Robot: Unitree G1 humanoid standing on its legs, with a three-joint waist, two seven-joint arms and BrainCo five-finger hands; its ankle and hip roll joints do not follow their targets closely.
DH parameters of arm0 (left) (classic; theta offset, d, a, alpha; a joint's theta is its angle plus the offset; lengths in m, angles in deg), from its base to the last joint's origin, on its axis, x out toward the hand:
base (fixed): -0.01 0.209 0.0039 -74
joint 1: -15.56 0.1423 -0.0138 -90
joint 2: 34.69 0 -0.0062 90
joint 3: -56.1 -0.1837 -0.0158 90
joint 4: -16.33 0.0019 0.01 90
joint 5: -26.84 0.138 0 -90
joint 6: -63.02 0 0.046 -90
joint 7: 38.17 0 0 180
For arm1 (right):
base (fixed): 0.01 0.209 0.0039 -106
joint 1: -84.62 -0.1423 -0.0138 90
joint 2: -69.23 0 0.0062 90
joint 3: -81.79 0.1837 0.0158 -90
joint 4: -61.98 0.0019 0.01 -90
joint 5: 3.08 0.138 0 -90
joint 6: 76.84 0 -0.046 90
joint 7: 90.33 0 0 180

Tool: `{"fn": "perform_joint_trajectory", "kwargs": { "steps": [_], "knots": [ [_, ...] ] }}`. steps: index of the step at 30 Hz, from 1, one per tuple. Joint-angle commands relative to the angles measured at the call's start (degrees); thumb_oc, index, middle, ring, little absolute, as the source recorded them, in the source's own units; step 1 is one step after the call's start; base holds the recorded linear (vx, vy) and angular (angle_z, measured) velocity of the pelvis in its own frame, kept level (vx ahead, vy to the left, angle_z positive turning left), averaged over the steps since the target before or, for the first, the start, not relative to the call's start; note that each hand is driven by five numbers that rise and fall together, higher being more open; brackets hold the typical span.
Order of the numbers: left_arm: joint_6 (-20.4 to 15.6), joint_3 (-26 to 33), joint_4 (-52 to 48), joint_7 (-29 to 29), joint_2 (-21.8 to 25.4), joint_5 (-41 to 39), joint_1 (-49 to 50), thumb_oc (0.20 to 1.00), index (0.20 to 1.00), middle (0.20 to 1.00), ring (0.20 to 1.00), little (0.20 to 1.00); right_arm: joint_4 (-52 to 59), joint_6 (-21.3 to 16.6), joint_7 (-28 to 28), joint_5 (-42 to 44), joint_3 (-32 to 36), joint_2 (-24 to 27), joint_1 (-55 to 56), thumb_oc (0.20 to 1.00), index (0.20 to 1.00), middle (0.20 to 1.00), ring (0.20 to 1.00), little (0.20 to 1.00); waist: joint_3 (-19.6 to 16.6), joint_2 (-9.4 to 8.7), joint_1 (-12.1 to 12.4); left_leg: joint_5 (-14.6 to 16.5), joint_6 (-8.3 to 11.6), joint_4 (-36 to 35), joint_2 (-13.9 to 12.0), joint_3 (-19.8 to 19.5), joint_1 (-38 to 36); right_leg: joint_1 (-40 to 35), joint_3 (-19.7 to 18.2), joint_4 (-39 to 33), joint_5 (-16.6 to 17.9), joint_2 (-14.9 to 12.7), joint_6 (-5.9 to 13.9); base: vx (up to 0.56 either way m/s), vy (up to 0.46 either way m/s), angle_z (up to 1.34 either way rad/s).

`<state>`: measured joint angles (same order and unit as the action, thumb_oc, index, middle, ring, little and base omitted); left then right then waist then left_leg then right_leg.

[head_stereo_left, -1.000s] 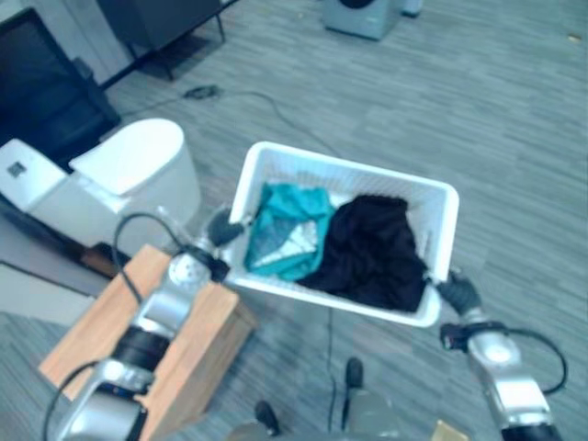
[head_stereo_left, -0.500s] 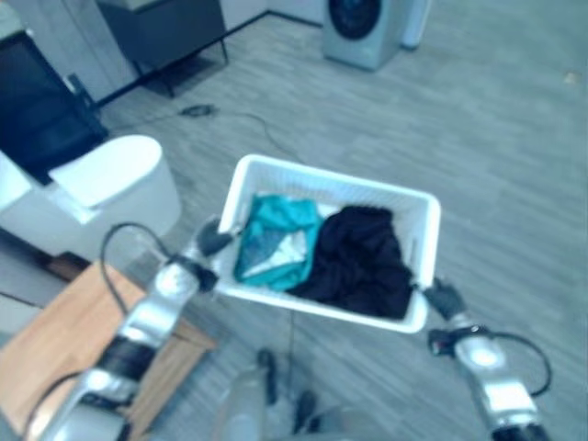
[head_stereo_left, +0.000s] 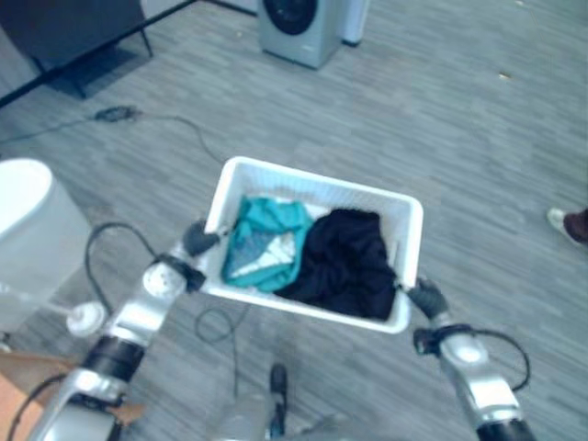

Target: Grab the laundry basket,head to the washer,open it,put in the laundry and shut it.

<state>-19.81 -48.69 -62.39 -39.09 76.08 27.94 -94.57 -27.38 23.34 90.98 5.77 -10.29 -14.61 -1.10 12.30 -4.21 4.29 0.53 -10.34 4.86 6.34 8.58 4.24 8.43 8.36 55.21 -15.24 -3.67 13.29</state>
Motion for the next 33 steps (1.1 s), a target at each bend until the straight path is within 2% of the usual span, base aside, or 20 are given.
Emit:
{"fn": "perform_joint_trajectory", "kwargs": {
  "steps": [1,3,5,6,7,8,12,13,15,16,17,18,20,21,23,24,26,30,32,33],
  "knots": [
    [-2.9,5.5,-0.2,-3.2,3.3,0.6,-6.3,0.2,0.2,0.2,0.2,0.2,2.6,-5.4,-1.2,1.3,3.7,1.2,-2.1,0.2,0.2,0.2,0.2,0.2,-2.2,3.52,-0.3,1.8,3.88,1.6,-4.5,0.6,1.4,1.2,-2.0,-18.7,12.7,1.4,-2.45,0.47,0.009,0.4],
    [-3.1,4.5,-0.4,-2.5,2.2,0.8,-6.5,0.2,0.2,0.2,0.2,0.2,2.7,-5.4,-0.7,2.0,5.0,1.2,0.0,0.2,0.2,0.2,0.2,0.2,-1.6,3.78,-3.0,2.9,4.42,2.1,-4.0,-2.5,-0.7,3.0,-5.3,-25.6,9.3,3.0,-4.88,0.38,-0.09,0.59],
    [-3.1,3.2,0.0,-1.9,0.6,1.2,-7.0,0.2,0.2,0.2,0.2,0.2,3.0,-5.8,-0.2,3.2,6.1,1.1,1.5,0.2,0.2,0.2,0.2,0.2,-1.4,3.03,-4.9,4.8,5.43,1.7,-3.5,-4.5,-3.1,4.8,-8.5,-36.1,10.0,2.3,-5.82,0.34,-0.131,1.27],
    [-3.1,3.1,0.0,-1.9,0.5,1.2,-7.1,0.2,0.2,0.2,0.2,0.2,3.1,-5.8,-0.2,3.2,6.2,1.1,1.7,0.2,0.2,0.2,0.2,0.2,-1.6,3.32,-5.0,4.9,5.46,1.6,-3.6,-4.8,-3.3,4.1,-8.1,-37.1,10.2,2.4,-5.81,0.64,-0.219,1.22],
    [-3.2,3.1,1.0,-2.5,-0.7,2.3,-6.4,0.2,0.2,0.2,0.2,0.2,3.7,-5.6,-0.4,3.6,6.5,1.8,2.3,0.2,0.2,0.2,0.2,0.2,-1.8,3.0,-6.3,8.7,6.49,1.5,-3.2,-6.1,-8.3,7.1,-3.2,-47.5,16.3,-1.5,-4.24,0.71,-0.214,1.11],
    [-3.2,3.3,1.6,-2.7,-0.8,2.8,-6.3,0.2,0.2,0.2,0.2,0.2,3.6,-5.6,-0.6,3.7,6.4,2.2,2.0,0.2,0.2,0.2,0.2,0.2,-2.0,3.19,-6.9,10.5,6.95,2.1,-3.5,-6.3,-10.1,7.6,-0.2,-50.1,17.7,-2.5,-3.71,0.82,-0.256,0.77],
    [-4.2,2.9,2.6,-2.8,-1.2,3.7,-6.4,0.2,0.2,0.2,0.2,0.2,2.9,-5.8,-0.4,3.7,6.6,3.2,1.8,0.2,0.2,0.2,0.2,0.2,-3.4,3.09,-8.3,12.6,8.78,3.6,-5.1,-6.6,-15.6,7.4,1.2,-49.0,19.4,-2.8,-3.92,0.52,-0.181,0.27],
    [-4.3,2.9,2.5,-2.8,-1.2,3.8,-5.8,0.2,0.2,0.2,0.2,0.2,3.0,-5.8,-0.4,4.0,7.1,3.4,2.5,0.2,0.2,0.2,0.2,0.2,-4.4,3.2,-8.6,11.8,9.78,4.9,-6.5,-6.1,-16.4,6.1,2.0,-47.9,18.6,-2.4,-4.52,0.55,-0.247,0.42],
    [-4.3,2.2,2.5,-2.4,-1.2,3.2,-5.6,0.2,0.2,0.2,0.2,0.2,3.0,-6.1,0.3,4.8,7.9,4.0,3.2,0.2,0.2,0.2,0.2,0.2,-4.9,3.65,-9.2,4.1,11.75,19.2,-11.2,-4.7,-12.6,2.6,2.7,-46.4,16.8,-0.9,-6.98,0.4,-0.28,0.23],
    [-4.3,2.2,2.4,-2.3,-1.1,3.2,-5.7,0.2,0.2,0.2,0.2,0.2,3.1,-6.1,0.3,4.8,7.9,3.9,3.2,0.2,0.2,0.2,0.2,0.2,-5.1,3.49,-9.4,4.0,11.81,19.9,-11.1,-5.0,-11.7,2.9,3.0,-46.7,17.2,-1.1,-7.12,0.39,-0.403,0.15],
    [-4.0,2.9,1.5,-2.1,-1.1,2.2,-4.8,0.2,0.2,0.2,0.2,0.2,3.3,-5.9,0.5,5.1,8.0,4.4,3.8,0.2,0.2,0.2,0.2,0.2,-4.9,2.64,-9.0,-0.5,12.09,33.1,-13.9,-4.0,-7.8,-0.7,3.3,-46.9,15.3,0.5,-9.39,0.5,-0.512,0.32],
    [-4.3,2.9,-0.2,-2.1,-1.6,1.0,-4.9,0.2,0.2,0.2,0.2,0.2,4.1,-6.0,1.2,5.4,8.8,5.2,4.5,0.2,0.2,0.2,0.2,0.2,-3.5,1.6,-8.1,-2.1,11.33,40.3,-17.7,-2.4,-1.4,-4.8,3.3,-47.3,12.0,2.4,-12.02,0.6,-0.57,0.31],
    [-4.2,2.3,-0.3,-2.2,-2.0,0.6,-5.8,0.2,0.2,0.2,0.2,0.2,4.2,-5.9,1.8,5.3,9.2,5.4,4.7,0.2,0.2,0.2,0.2,0.2,-2.8,1.09,-7.4,-0.9,10.91,41.3,-18.6,-1.8,2.9,-6.3,3.5,-47.5,10.9,2.5,-12.4,0.3,-0.192,0.23],
    [-4.3,1.7,0.4,-2.6,-2.8,0.0,-7.5,0.2,0.2,0.2,0.2,0.2,3.9,-5.8,2.4,5.5,9.3,5.8,3.9,0.2,0.2,0.2,0.2,0.2,-1.7,0.32,-5.6,2.1,10.36,33.7,-16.0,-1.3,7.5,-8.9,2.4,-48.0,9.8,2.6,-12.05,0.34,-0.002,0.04],
    [-4.4,1.8,0.7,-2.7,-2.9,-0.1,-7.4,0.2,0.2,0.2,0.2,0.2,3.8,-5.9,2.3,5.5,9.0,5.9,3.4,0.2,0.2,0.2,0.2,0.2,-1.7,0.18,-4.6,1.7,10.47,28.0,-14.6,-1.6,8.7,-9.8,2.0,-48.3,9.4,2.6,-11.61,0.36,0.017,-0.36],
    [-4.5,1.5,0.8,-2.7,-2.8,-0.3,-7.6,0.2,0.2,0.2,0.2,0.2,3.7,-6.2,2.3,5.1,8.4,5.8,3.0,0.2,0.2,0.2,0.2,0.2,-1.5,1.0,-3.0,-0.8,11.59,15.9,-14.9,-2.2,11.1,-11.9,2.3,-48.1,7.7,3.3,-10.8,0.41,0.03,-0.85],
    [-4.3,0.8,1.7,-2.9,-3.0,-0.3,-8.7,0.2,0.2,0.2,0.2,0.2,2.9,-6.4,2.5,4.8,7.1,5.1,2.1,0.2,0.2,0.2,0.2,0.2,-1.8,1.72,-0.9,-5.2,12.86,0.9,-13.2,-1.3,12.3,-15.6,2.2,-48.2,5.0,4.3,-10.55,0.58,0.048,-0.73],
    [-4.2,1.2,1.7,-3.0,-2.3,-0.2,-8.7,0.2,0.2,0.2,0.2,0.2,2.0,-6.4,2.2,4.5,5.2,4.3,0.0,0.2,0.2,0.2,0.2,0.2,-2.3,1.53,1.5,-6.9,13.12,-4.8,-11.8,-1.6,13.4,-20.2,0.0,-48.3,1.6,4.4,-10.4,0.49,0.08,-0.35],
    [-4.2,2.1,1.2,-2.7,-1.5,-0.1,-7.6,0.2,0.2,0.2,0.2,0.2,1.2,-6.1,1.6,4.5,3.7,4.1,-1.7,0.2,0.2,0.2,0.2,0.2,-3.5,1.75,2.7,-7.4,12.67,-3.3,-12.0,-1.4,13.5,-21.9,-1.5,-47.5,-0.2,4.4,-10.22,0.67,0.181,-0.87],
    [-4.4,2.0,1.3,-2.7,-1.2,-0.2,-7.2,0.2,0.2,0.2,0.2,0.2,0.7,-6.3,1.2,4.5,2.9,3.5,-2.1,0.2,0.2,0.2,0.2,0.2,-4.9,1.35,3.3,-8.7,11.89,-1.1,-10.9,-2.1,12.6,-22.6,-1.8,-45.1,0.2,3.5,-9.5,0.54,0.168,-0.76]
  ]
}}
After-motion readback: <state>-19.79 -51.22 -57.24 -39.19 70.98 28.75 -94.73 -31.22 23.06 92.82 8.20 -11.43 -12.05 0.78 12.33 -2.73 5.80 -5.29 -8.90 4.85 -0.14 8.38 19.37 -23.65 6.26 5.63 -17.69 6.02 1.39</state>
